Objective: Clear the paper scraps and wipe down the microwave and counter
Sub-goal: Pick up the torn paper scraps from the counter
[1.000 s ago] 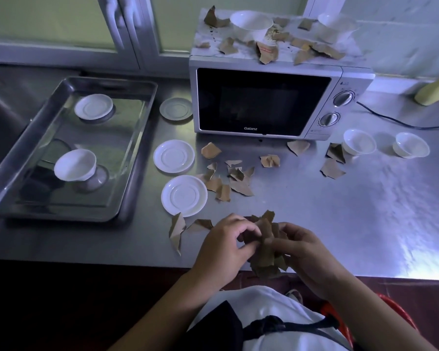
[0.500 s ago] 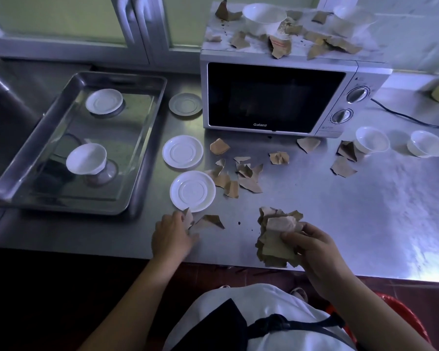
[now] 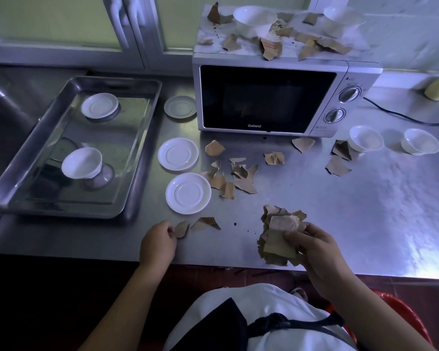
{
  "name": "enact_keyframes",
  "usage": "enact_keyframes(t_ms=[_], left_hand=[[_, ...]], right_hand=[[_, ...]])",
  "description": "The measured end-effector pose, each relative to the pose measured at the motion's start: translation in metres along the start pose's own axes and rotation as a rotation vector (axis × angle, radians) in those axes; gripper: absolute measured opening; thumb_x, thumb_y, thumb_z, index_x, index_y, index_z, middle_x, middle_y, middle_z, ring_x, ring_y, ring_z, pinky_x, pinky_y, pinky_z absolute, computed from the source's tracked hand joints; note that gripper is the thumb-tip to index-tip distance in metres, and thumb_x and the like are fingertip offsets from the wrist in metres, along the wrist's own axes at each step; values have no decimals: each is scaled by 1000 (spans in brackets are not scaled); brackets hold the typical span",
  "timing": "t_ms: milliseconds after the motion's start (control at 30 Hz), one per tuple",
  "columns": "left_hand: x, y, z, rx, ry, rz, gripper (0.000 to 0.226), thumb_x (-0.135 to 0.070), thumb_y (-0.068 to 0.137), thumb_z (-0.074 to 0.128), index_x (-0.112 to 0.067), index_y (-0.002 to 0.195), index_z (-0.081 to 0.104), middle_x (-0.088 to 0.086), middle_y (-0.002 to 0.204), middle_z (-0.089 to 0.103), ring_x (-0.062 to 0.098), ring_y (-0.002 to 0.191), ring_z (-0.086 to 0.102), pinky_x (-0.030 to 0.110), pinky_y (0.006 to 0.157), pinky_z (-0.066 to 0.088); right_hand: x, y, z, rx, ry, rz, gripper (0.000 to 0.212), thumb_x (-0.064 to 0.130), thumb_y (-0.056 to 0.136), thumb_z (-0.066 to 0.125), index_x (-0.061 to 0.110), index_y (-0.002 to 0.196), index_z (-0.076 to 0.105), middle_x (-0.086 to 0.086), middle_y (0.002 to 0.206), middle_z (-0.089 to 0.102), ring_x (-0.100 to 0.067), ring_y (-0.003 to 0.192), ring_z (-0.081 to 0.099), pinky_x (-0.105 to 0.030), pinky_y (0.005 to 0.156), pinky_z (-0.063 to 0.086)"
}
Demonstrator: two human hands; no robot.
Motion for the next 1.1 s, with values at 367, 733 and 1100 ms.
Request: enact_keyframes(t_ms=[367,733,1100], left_hand=[[-17,-29,-30,-88,-728,-143,18,0,85,72,-18,83,68,-3,80,73,17,79,67,26,73,49],[-128,-84,-37,51,-980,239,29,-3,86,74,-31,90,68,-3,85,74,15,80,72,25,73,57],[-151,-110,-15,335,-1025,306,15,-14,79,71,-29,80,68,-3,81,71,10,73,65,33,68,56]], right_hand=[[8,-8,9,162,47,14,34,3,77,67,-3,111,68,-25,103,72,-35,81,69,-35,57,52],[17,-27,39,589,379,228,53,14,72,82,1,122,68,-24,126,65,-39,112,65,-48,93,57],[11,-36,20,488,458,240,33,3,90,53,-2,119,68,-28,116,68,-39,100,71,-46,79,60]])
Point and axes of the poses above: each hand's wrist, its own y-axis towards the middle knuckle, its own z-axis out of the palm, x = y × z, the point moved 4 cm from there along y, towards the middle knuckle
